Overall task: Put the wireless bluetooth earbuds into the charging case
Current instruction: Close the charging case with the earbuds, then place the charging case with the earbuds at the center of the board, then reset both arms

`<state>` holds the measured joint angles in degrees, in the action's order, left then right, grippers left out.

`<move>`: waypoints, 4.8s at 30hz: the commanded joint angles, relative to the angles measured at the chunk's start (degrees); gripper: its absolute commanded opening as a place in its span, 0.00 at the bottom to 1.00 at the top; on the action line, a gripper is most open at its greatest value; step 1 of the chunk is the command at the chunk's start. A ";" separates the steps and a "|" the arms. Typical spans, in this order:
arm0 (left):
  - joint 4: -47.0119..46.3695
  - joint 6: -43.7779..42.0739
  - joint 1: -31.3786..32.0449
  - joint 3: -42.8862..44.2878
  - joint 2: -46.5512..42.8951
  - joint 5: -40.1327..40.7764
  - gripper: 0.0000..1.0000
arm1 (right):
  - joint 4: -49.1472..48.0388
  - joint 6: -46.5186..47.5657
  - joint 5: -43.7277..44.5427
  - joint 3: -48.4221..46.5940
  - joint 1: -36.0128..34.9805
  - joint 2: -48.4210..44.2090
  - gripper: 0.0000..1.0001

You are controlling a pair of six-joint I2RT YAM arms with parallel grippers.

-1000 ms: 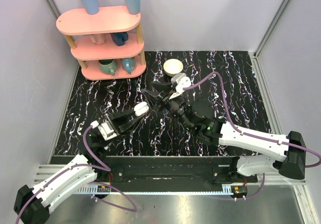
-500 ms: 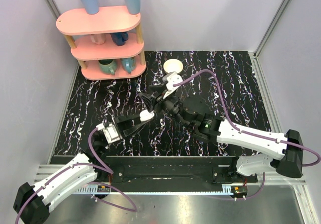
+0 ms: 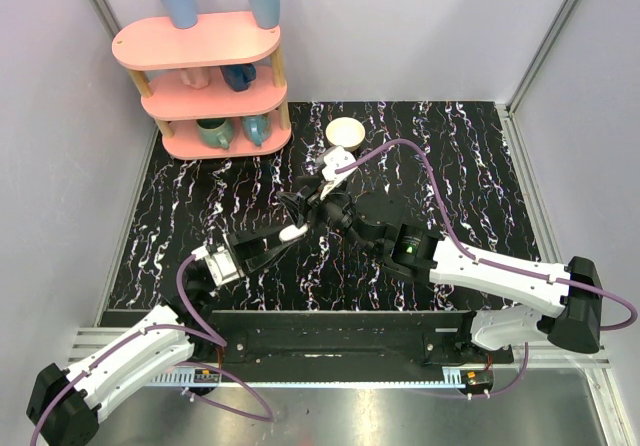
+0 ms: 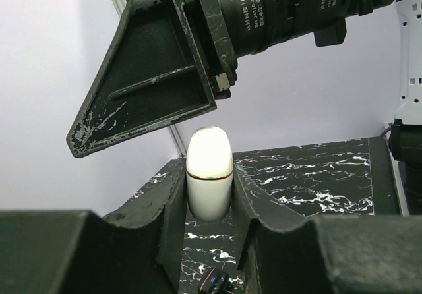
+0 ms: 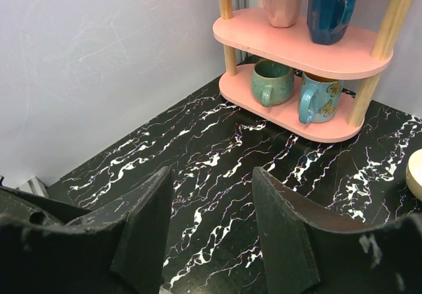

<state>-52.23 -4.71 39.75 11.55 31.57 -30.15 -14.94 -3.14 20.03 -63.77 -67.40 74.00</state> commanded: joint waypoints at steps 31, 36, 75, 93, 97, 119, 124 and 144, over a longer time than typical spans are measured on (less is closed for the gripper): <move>16.29 29.65 -1.95 9.46 10.17 23.30 0.00 | -4.13 1.73 30.59 9.98 1.48 -11.59 0.84; 12.69 36.69 -5.81 11.12 19.65 12.88 0.00 | -2.47 2.17 30.42 10.60 2.01 -12.73 0.84; -21.51 66.14 -6.96 7.78 69.41 12.40 0.08 | 4.46 -4.07 26.72 10.87 3.15 -13.19 1.00; -31.97 69.40 -6.79 7.52 78.73 9.50 0.31 | 9.40 -9.43 23.48 9.10 4.99 -8.78 1.00; -29.43 67.47 -6.70 7.43 76.11 9.50 0.42 | 9.93 -9.78 22.86 9.01 5.34 -8.96 1.00; 7.64 47.28 -7.05 9.19 48.86 17.49 0.64 | 12.04 -11.36 22.33 9.63 8.85 -10.10 1.00; 23.62 39.00 -7.05 12.79 36.65 23.37 0.77 | 13.53 -13.64 21.02 11.55 12.19 -12.20 1.00; 39.84 28.88 -7.49 16.67 12.82 46.24 0.99 | 26.01 -28.76 -15.16 15.08 52.53 -10.20 1.00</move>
<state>-10.02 24.40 32.45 27.62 46.50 12.88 9.78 -26.92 20.56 -48.56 -22.96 62.15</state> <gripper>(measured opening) 0.987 0.994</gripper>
